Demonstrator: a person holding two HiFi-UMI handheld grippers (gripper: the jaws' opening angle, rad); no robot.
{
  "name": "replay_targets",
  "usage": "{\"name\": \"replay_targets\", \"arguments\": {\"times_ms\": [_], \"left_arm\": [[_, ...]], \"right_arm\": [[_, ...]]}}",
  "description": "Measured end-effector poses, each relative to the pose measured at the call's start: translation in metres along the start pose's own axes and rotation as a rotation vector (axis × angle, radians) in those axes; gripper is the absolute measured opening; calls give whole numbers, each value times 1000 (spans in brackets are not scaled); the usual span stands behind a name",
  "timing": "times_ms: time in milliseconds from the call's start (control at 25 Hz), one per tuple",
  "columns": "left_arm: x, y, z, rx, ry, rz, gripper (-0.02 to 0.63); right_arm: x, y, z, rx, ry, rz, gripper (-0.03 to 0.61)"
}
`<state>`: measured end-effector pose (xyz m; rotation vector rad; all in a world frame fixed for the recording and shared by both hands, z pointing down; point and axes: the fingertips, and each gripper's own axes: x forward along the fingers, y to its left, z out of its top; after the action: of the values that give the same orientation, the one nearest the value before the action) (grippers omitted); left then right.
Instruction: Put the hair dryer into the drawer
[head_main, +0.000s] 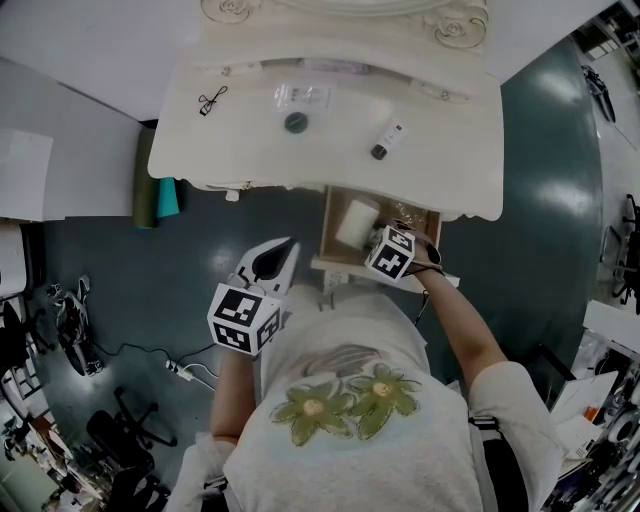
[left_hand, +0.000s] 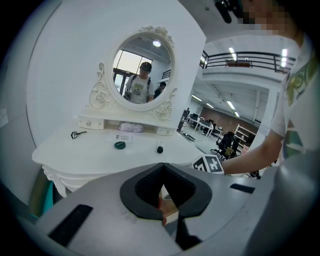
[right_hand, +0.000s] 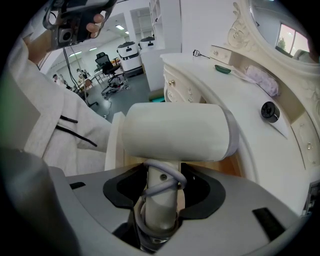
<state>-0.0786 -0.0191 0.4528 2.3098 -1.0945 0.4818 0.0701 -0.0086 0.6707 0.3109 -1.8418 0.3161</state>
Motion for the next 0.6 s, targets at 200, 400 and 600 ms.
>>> {"name": "replay_targets", "arguments": {"times_ms": [200,400,600], "left_arm": [[-2,1,0,-3,1,6,8],[-4,1,-1,-6,3,12,8],[-3,1,-3,-7,6,14,8]], "right_arm": [[5,-2,-1,4,6,-1,218],[8,-3,-3,3,11,-8,218],[14,-4,-6,8,15,-8,218]]}}
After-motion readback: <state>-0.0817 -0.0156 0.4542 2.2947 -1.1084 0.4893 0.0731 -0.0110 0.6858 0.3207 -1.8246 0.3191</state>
